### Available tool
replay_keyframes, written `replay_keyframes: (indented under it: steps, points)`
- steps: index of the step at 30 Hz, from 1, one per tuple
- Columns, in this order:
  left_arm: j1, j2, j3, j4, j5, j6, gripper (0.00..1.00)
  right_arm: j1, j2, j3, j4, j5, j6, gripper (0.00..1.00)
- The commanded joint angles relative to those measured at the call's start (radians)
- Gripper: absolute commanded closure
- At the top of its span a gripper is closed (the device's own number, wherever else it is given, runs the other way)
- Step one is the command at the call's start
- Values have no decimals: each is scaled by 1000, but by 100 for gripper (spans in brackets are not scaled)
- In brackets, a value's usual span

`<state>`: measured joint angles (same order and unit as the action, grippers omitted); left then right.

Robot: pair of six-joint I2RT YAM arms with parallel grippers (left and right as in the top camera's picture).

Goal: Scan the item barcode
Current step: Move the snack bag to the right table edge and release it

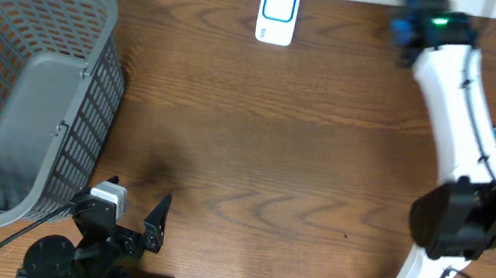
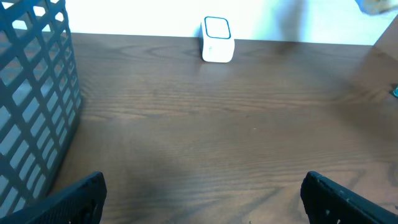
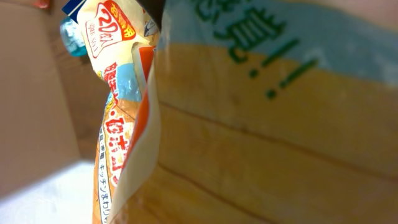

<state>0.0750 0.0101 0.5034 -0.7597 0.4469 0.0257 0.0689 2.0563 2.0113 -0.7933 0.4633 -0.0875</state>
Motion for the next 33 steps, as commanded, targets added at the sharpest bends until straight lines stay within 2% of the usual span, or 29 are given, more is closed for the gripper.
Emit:
replay_keyframes:
  steps: [1, 9, 16, 17, 20, 22, 23, 25, 30, 33]
  points:
    - [3, -6, 5, 0, 13, -2, 2, -121, 104, -24, 49, -145, 50, 99]
    - [3, -6, 5, 0, 13, -2, 2, -322, 282, -24, 140, -154, 46, 99]
    - [3, -6, 5, 0, 13, -2, 2, -407, 284, -18, 158, -73, 117, 99]
    - [3, -6, 5, 0, 13, -1, 2, -415, 268, -15, 161, -72, 117, 96]
    - [3, -6, 5, 0, 13, -2, 2, -426, 229, -15, 159, -74, 166, 56]
    - [3, -6, 5, 0, 13, -1, 2, -428, 195, -15, 147, -106, 211, 40]
    - [3, -6, 5, 0, 13, -2, 2, -427, 175, -15, 141, -146, 224, 24]
    - [3, -6, 5, 0, 13, -1, 2, -422, 132, -15, 126, -266, 249, 1]
    - [3, -6, 5, 0, 13, -2, 2, -401, 16, -15, 79, -622, 319, 1]
    - [3, -6, 5, 0, 13, -2, 2, -379, -35, -15, 45, -752, 327, 1]
